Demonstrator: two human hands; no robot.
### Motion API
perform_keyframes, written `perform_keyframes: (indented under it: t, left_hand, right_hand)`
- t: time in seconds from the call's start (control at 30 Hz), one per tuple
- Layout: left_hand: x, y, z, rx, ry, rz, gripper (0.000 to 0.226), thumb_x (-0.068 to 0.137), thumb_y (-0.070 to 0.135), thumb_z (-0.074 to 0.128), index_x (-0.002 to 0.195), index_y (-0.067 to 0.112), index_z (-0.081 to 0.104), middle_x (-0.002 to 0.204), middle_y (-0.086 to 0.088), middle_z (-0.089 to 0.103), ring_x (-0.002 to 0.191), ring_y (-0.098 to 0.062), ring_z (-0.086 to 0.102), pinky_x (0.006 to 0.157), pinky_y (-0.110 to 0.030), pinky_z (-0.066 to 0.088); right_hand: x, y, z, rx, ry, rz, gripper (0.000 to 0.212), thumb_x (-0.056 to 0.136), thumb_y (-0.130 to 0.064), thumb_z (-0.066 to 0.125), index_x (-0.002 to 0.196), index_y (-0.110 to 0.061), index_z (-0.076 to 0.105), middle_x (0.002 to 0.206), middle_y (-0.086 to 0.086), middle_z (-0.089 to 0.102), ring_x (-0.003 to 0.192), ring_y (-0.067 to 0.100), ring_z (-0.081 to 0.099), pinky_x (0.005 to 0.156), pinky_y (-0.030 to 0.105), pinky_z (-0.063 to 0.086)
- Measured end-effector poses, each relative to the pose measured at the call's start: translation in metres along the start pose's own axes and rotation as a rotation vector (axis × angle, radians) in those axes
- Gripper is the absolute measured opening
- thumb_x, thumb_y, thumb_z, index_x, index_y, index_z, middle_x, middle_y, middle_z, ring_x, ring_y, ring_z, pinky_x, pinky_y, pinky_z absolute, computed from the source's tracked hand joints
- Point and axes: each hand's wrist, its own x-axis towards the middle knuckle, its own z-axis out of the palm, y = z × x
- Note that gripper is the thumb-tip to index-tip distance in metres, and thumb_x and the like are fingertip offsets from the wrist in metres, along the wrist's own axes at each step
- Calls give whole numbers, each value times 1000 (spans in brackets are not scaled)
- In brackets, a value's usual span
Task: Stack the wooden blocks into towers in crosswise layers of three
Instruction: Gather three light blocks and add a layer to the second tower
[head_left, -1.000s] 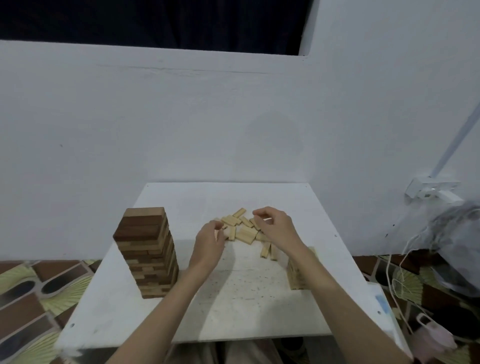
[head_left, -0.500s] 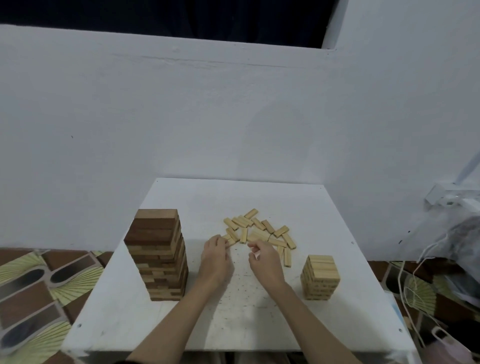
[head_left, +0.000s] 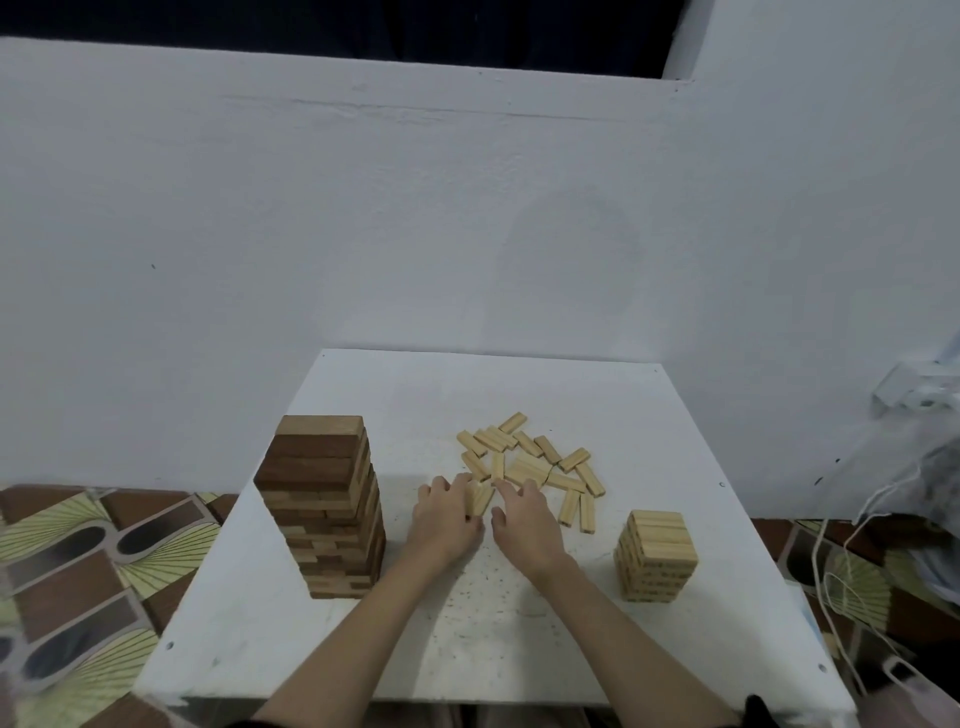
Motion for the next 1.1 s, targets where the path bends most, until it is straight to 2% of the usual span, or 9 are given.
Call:
perform_keyframes:
  t: [0.13,0.2,0.3,0.37,0.53,0.67,0.8,1.0,1.1]
  left_hand:
    - [1,-1,0,1,-36,15,44,94,32,47,136,24,40,129,-7,45,120,-24,38,98,-35,38]
    - [0,0,1,3,-39,7,46,92,33,50,135,21,40,131,-7,44,120,-25,38,99,-36,39]
    - [1,2,-1,6,-47,40,66,85,35,63,141,19,32,138,-5,35,125,-25,33,102,-35,35]
    - [3,2,-2,23,-72,106,71,82,32,67,142,20,32,144,-1,30,128,-25,28,105,-37,33]
    - [4,-1,2,87,-117,207,53,88,24,60,138,29,43,148,7,34,128,-21,29,104,-36,31]
    - [3,-5,5,4,-31,175,45,89,20,60,134,21,50,143,3,42,126,-19,33,104,-28,29]
    - [4,-4,2,-64,-55,97,49,86,15,64,134,16,50,148,1,35,133,-23,28,108,-31,27]
    - [5,-6,-2,-121,-115,85,55,81,-6,56,134,11,50,150,-7,32,139,-26,26,115,-35,22]
    - [3,-6,-3,-145,-108,63,61,80,-5,56,137,11,45,144,-8,39,134,-29,31,111,-37,28]
  right_hand:
    - [-3,1,-2,8,78,71,23,98,-25,43,113,-12,53,116,6,45,99,19,50,77,31,52]
    - [-3,5,-3,11,97,68,23,97,-21,45,118,-13,50,117,5,45,102,19,49,75,29,50]
    - [-1,10,-4,-1,51,-1,47,96,-12,44,142,-17,35,127,9,41,114,23,45,81,30,48]
    - [1,11,-5,-23,14,-25,54,95,-9,44,147,-20,31,126,10,39,114,25,43,83,31,46]
    - [0,12,-4,-11,27,-17,44,96,-11,42,139,-18,42,123,10,40,113,24,42,84,30,45]
    - [0,11,-7,22,58,-8,27,98,-23,43,120,-11,52,121,10,42,109,23,45,87,32,47]
    - [0,11,-10,34,15,-37,37,98,-20,45,134,-13,47,122,10,40,112,24,42,93,34,45]
    - [-7,5,-12,157,-28,39,23,93,-9,49,114,-13,58,115,5,40,103,21,49,86,34,48]
    - [-8,5,-17,259,-83,83,38,87,0,52,123,-14,53,112,1,38,101,17,47,87,32,47]
